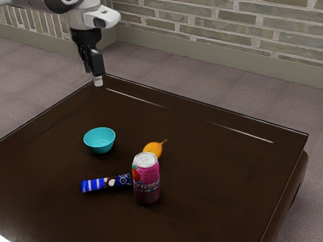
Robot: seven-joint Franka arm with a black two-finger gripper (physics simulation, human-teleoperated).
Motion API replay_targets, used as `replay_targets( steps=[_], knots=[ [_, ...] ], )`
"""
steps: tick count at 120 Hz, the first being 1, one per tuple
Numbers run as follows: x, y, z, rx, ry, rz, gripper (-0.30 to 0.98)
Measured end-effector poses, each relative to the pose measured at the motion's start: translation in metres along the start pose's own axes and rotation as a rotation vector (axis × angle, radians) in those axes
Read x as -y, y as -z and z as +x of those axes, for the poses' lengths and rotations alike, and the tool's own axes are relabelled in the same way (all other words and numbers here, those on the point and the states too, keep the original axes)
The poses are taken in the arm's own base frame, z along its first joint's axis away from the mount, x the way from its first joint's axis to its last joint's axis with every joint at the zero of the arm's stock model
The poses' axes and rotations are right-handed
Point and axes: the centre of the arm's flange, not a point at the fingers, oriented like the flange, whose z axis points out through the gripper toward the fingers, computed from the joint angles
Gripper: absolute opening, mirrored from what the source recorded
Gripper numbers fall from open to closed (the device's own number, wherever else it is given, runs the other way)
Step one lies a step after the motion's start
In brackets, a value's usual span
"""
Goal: Place the pear in the bowl.
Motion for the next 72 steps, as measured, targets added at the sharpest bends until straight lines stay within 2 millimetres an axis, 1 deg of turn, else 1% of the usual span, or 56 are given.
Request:
replay_targets(
  steps=[22, 26, 32, 37, 48, 52, 59, 66, 70, 72],
  knots=[
    [0.002, 0.002, 0.003, -0.022, -0.078, 0.015, 0.69],
    [0.003, -0.001, 0.004, -0.020, -0.090, 0.015, 0.69],
    [0.004, -0.012, 0.010, -0.011, -0.103, 0.000, 0.69],
    [0.000, -0.030, 0.022, -0.002, -0.112, -0.031, 0.69],
    [-0.037, -0.059, 0.056, 0.019, -0.157, -0.065, 0.69],
    [-0.045, -0.075, 0.069, 0.035, -0.162, -0.073, 0.69],
    [-0.059, -0.096, 0.096, 0.058, -0.177, -0.058, 0.68],
    [-0.064, -0.110, 0.109, 0.074, -0.174, -0.046, 0.68],
    [-0.064, -0.114, 0.112, 0.077, -0.166, -0.040, 0.68],
    [-0.063, -0.112, 0.113, 0.073, -0.162, -0.035, 0.68]
  ],
)
